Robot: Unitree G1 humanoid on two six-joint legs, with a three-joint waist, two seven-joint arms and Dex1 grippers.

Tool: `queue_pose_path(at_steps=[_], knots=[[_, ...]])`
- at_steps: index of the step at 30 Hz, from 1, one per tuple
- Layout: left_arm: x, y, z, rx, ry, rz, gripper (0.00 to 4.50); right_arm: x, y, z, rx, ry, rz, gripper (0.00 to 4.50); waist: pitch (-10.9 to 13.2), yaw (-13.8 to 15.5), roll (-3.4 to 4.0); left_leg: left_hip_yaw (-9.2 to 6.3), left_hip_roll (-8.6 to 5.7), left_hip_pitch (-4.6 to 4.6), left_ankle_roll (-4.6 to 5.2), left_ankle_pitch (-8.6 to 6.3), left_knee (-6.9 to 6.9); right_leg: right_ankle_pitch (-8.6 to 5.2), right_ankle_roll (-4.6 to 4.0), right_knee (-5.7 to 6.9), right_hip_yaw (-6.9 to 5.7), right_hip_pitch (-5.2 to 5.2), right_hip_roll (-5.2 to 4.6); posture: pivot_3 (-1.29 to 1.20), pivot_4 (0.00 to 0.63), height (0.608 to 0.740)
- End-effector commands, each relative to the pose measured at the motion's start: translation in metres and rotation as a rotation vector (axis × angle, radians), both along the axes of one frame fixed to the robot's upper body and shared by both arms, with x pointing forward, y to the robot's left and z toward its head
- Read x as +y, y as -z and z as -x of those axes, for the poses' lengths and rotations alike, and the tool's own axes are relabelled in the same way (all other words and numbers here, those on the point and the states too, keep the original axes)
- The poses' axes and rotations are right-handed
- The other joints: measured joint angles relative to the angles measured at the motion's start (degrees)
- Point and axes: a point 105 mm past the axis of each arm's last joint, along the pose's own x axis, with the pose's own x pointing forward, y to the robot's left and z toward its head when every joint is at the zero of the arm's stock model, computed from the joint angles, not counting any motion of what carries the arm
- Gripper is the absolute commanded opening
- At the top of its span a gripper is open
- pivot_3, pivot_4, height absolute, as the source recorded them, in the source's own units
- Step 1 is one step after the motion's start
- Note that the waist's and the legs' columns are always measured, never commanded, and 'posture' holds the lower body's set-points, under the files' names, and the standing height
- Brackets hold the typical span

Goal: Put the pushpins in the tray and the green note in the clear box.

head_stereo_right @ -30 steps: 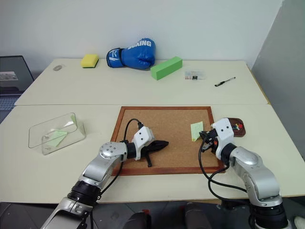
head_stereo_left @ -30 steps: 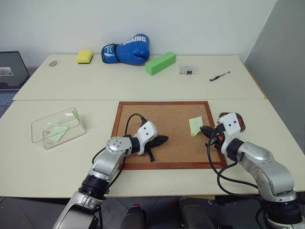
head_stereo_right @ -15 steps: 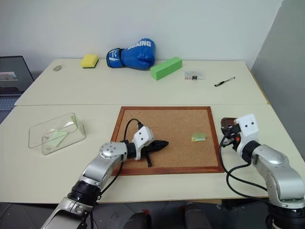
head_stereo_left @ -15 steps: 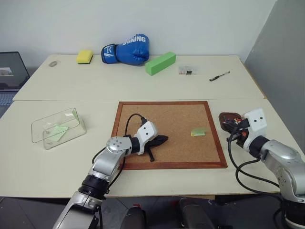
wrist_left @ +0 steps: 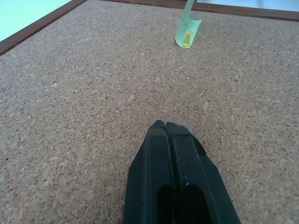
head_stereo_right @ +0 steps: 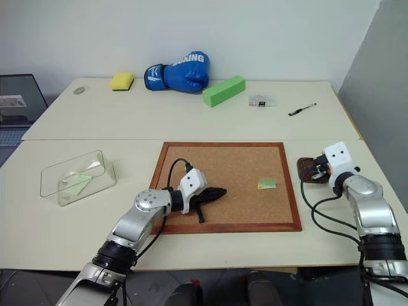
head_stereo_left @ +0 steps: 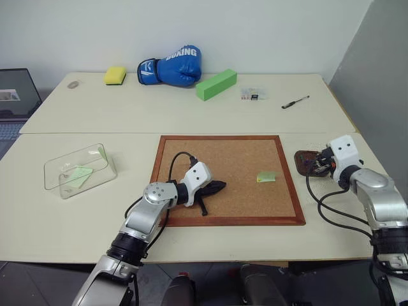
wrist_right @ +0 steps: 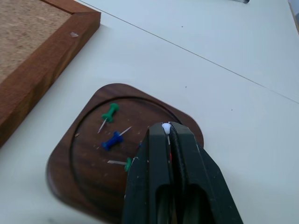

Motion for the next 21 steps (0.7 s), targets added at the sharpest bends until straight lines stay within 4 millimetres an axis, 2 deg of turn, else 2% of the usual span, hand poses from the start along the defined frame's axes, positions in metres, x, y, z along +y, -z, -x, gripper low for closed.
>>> queue_pose_path(at_steps=[1,2,8,14,15,18,21], knots=[[0.009,0.036,0.008,0.125,-0.04,-0.084,0.0,-0.001,-0.007,-0.006,-0.026,-0.012,0.005,0.46,0.0,0.0,0.0,0.0,0.0,0.0,0.0,0.0,0.0,0.0,0.0,0.0,0.0,0.0,0.0,0.0,0.15,0.74],[0.009,0.036,0.008,0.125,-0.041,-0.084,0.0,-0.001,-0.006,-0.007,-0.026,-0.012,0.0,0.54,0.0,0.0,0.01,0.0,0.0,0.0,0.0,0.0,0.0,0.0,0.0,0.0,0.0,0.0,0.0,0.0,0.15,0.74],[0.01,0.036,0.008,0.124,-0.043,-0.084,0.0,0.003,-0.013,-0.009,-0.049,-0.017,-0.032,2.04,0.0,0.0,0.01,0.0,0.0,0.01,0.0,0.0,0.0,0.01,0.01,0.02,0.01,0.0,0.0,0.0,0.15,0.74],[0.009,0.036,0.008,0.126,-0.04,-0.084,0.0,0.003,-0.027,-0.008,-0.088,-0.019,-0.024,3.15,0.0,0.0,0.02,0.0,0.0,0.0,0.0,0.0,0.0,0.01,0.02,0.02,0.01,0.0,0.0,0.0,0.15,0.74],[0.009,0.036,0.008,0.126,-0.04,-0.084,0.0,0.002,-0.031,-0.007,-0.1,-0.018,-0.017,3.27,0.0,0.0,0.02,0.0,0.0,0.0,0.0,0.0,0.0,0.01,0.02,0.02,0.01,0.0,0.0,0.0,0.15,0.74],[0.01,0.036,0.008,0.126,-0.042,-0.084,0.0,0.001,-0.048,-0.004,-0.141,-0.024,0.001,3.27,0.0,0.0,0.04,0.0,0.0,0.0,0.0,0.0,0.0,0.01,0.02,0.02,0.01,0.0,0.0,0.0,0.15,0.74],[0.01,0.036,0.008,0.128,-0.044,-0.083,0.0,0.009,-0.062,0.006,-0.168,-0.062,-0.016,3.27,0.0,0.1,0.05,-0.01,0.0,0.0,0.0,0.0,0.0,0.01,0.02,0.03,0.0,0.0,0.0,0.0,0.15,0.74]])
